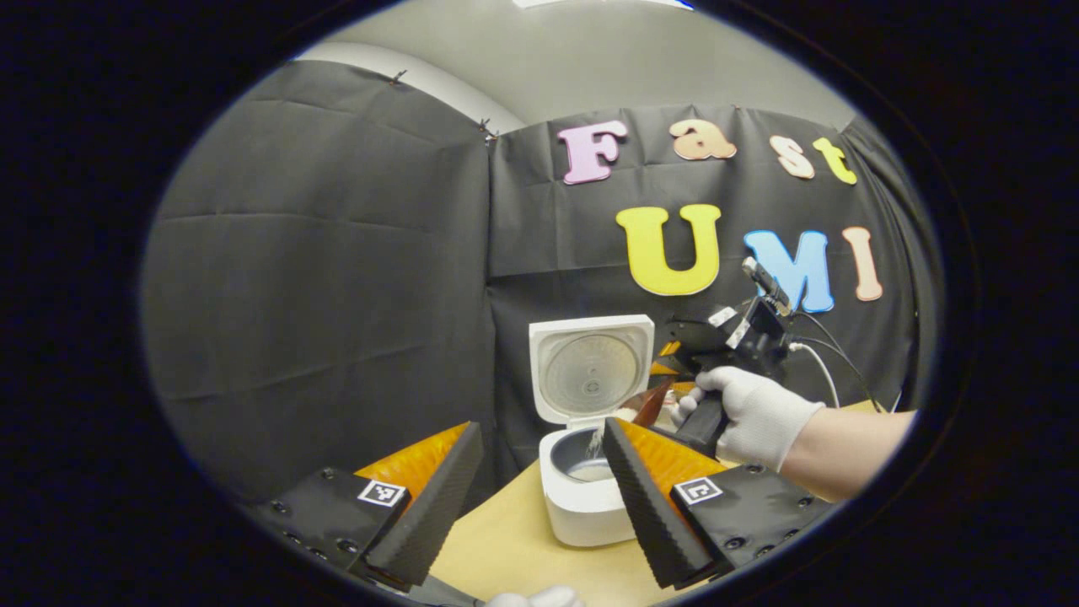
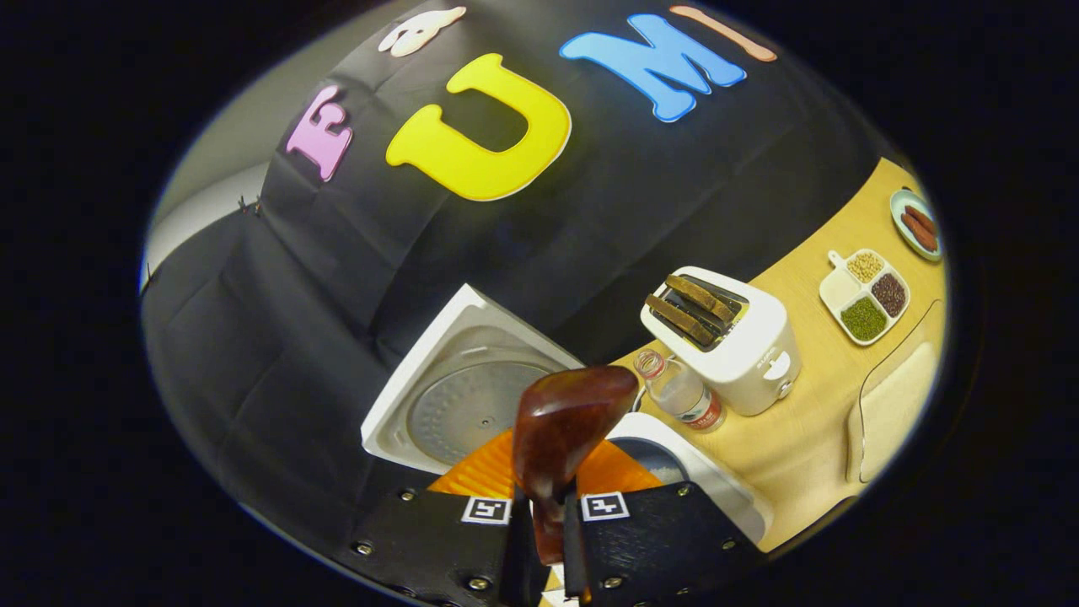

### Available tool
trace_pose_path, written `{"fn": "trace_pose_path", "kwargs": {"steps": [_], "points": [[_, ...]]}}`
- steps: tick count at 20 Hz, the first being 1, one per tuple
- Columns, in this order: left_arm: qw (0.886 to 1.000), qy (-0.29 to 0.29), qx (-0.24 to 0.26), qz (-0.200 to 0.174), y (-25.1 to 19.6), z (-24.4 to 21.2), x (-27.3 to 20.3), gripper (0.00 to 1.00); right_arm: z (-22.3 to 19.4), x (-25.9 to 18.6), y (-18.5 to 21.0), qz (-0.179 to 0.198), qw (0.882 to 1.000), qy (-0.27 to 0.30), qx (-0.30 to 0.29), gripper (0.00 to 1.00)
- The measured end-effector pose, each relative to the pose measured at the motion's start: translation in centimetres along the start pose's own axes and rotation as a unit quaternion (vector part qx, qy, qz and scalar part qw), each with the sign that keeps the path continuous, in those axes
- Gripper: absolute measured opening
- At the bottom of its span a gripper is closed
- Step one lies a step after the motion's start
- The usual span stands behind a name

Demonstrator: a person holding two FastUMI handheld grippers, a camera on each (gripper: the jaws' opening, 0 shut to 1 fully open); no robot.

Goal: Close the left gripper, press the button to open the rice cooker; take a wooden spoon from the chopstick holder with the right hand, scoop a spoonful of rice and pour it into the rice cooker, then put the wooden spoon back into the chopstick holder.

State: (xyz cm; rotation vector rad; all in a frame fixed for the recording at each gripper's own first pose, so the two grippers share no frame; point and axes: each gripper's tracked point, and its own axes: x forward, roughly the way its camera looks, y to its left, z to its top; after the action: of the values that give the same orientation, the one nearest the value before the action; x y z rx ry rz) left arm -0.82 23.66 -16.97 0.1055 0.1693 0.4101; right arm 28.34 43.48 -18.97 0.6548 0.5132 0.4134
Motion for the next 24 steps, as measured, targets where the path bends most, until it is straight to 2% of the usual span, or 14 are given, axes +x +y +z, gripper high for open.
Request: {"fn": "trace_pose_path", "kwargs": {"steps": [6, 10, 13, 15, 21, 23, 24], "points": [[1.000, 0.010, 0.007, 0.021, 1.8, -1.2, -0.2, 1.00, -0.3, 1.8, -1.5, -0.034, 0.992, -0.033, -0.119, 0.16], [0.999, 0.016, 0.013, 0.026, 1.9, -1.6, -0.4, 1.00, -0.6, 1.8, -1.3, -0.037, 0.971, -0.060, -0.228, 0.16], [1.000, 0.018, 0.010, 0.024, 1.5, -1.5, -0.2, 1.00, -1.0, 1.7, 0.4, -0.021, 0.946, -0.068, -0.316, 0.16], [0.999, 0.018, 0.005, 0.026, 1.6, -1.3, -0.4, 1.00, -1.5, 2.1, 1.1, -0.013, 0.932, -0.069, -0.354, 0.16], [0.999, 0.015, 0.013, 0.027, 1.2, -1.2, -0.5, 1.00, -2.7, 2.0, 2.8, -0.002, 0.863, -0.094, -0.496, 0.16], [0.999, 0.017, 0.012, 0.025, 1.1, -1.3, -0.6, 1.00, -3.2, 1.9, 2.8, 0.005, 0.850, -0.095, -0.518, 0.16], [1.000, 0.017, 0.011, 0.024, 1.1, -1.3, -0.5, 1.00, -3.4, 2.1, 2.6, 0.005, 0.848, -0.093, -0.522, 0.16]]}}
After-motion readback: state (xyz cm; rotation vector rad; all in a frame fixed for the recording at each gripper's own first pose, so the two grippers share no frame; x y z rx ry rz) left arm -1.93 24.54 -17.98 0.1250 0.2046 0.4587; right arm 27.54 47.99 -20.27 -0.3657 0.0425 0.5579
